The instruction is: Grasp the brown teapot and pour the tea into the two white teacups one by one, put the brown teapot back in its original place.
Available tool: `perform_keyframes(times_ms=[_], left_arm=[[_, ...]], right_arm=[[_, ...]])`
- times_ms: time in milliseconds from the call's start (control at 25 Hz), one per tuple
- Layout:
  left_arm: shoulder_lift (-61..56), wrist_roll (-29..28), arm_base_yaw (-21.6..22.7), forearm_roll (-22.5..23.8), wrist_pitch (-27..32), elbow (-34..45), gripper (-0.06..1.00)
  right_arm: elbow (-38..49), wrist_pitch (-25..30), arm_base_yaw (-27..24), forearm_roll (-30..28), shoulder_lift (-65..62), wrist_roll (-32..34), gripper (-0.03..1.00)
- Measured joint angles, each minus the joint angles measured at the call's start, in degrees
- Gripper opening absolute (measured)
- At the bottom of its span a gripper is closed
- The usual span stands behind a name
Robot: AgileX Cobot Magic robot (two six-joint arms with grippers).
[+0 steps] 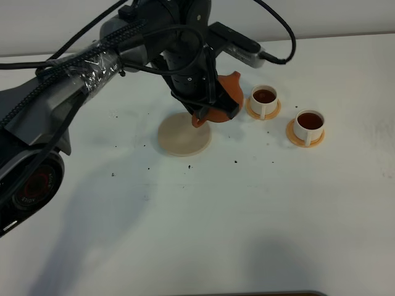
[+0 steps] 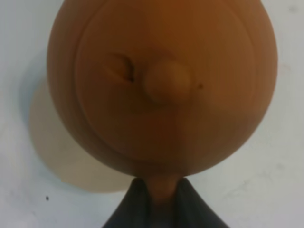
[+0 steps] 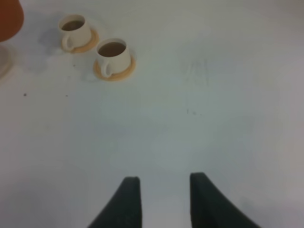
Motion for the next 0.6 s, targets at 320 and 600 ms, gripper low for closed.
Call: perform_keyframes(times_ms=[320,600], left_arm=[[-0.2,-5.5,2.1,-1.4,0.0,2.0,0.11],[-3.2,-6.8,3.7,-1.7,0.0,13.1,0.11]], right_arm=[[0.0,0.0,0.0,0.0,0.0,0.0,0.24],[0.0,0.0,0.0,0.0,0.0,0.0,0.24]])
